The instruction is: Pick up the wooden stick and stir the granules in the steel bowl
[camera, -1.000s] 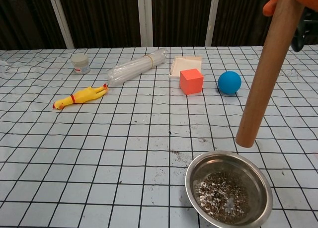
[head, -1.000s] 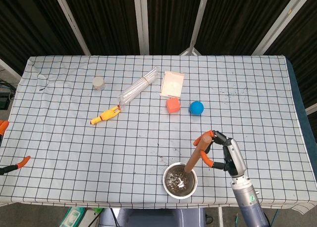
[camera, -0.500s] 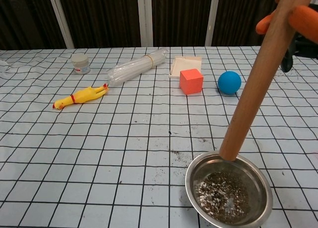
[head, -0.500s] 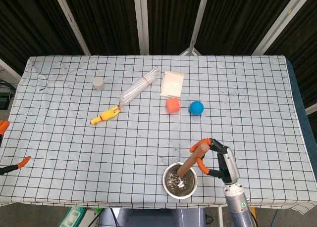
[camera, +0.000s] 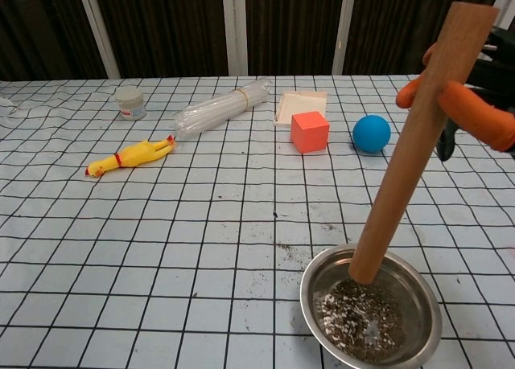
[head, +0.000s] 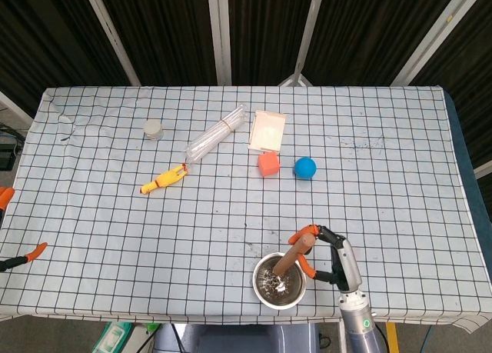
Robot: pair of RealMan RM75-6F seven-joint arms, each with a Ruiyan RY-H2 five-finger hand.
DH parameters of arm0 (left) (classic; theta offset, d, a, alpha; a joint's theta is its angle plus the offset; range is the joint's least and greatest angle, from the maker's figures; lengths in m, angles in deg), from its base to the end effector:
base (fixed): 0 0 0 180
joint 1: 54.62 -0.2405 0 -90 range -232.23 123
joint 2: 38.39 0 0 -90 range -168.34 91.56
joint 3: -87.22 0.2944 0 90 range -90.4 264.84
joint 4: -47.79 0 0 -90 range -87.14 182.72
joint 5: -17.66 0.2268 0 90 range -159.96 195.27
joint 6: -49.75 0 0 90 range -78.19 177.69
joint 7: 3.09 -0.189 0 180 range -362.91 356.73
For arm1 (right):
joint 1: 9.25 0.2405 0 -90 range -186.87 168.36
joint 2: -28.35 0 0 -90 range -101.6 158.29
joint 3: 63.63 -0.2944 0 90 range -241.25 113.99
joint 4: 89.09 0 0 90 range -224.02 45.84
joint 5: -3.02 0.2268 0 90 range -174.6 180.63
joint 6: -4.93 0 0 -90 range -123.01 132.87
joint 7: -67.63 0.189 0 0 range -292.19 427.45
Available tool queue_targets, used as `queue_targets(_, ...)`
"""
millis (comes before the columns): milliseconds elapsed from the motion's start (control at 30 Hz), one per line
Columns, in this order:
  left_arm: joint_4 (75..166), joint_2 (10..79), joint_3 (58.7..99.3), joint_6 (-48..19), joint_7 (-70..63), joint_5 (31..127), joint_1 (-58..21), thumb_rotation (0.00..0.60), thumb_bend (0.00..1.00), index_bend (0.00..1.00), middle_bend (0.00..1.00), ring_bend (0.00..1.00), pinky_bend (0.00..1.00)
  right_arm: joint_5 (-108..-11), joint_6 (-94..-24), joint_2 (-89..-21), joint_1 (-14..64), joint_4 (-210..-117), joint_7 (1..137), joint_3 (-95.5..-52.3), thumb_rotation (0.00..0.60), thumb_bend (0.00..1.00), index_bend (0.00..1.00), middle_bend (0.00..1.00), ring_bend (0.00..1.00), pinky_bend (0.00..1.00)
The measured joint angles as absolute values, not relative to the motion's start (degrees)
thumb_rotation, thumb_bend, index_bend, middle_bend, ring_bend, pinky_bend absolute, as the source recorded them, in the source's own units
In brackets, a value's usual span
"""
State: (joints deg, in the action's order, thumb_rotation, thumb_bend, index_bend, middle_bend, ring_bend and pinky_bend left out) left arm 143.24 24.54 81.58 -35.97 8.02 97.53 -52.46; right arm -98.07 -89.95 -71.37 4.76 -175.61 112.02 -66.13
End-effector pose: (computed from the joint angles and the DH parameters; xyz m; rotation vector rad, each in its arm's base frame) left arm -0.3648 0.2224 0.1800 -1.1465 -1.0876 -1.0368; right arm -0.1788 -0.2444 -0.0066 1.0212 -1.6328 2.2130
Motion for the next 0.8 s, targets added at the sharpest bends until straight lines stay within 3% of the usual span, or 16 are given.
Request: queue_targets(800, 143.51, 24.37, 81.5, -35.65, 8.39, 97.28, -52.45, 0.6, 0.12, 0.0, 0.0, 0.0, 0.0, -99.85, -94.42, -78.01, 3.73, -164.29, 112.95, -63.51, 0.6, 0.78, 0.9, 0.68, 0.65, 0.66)
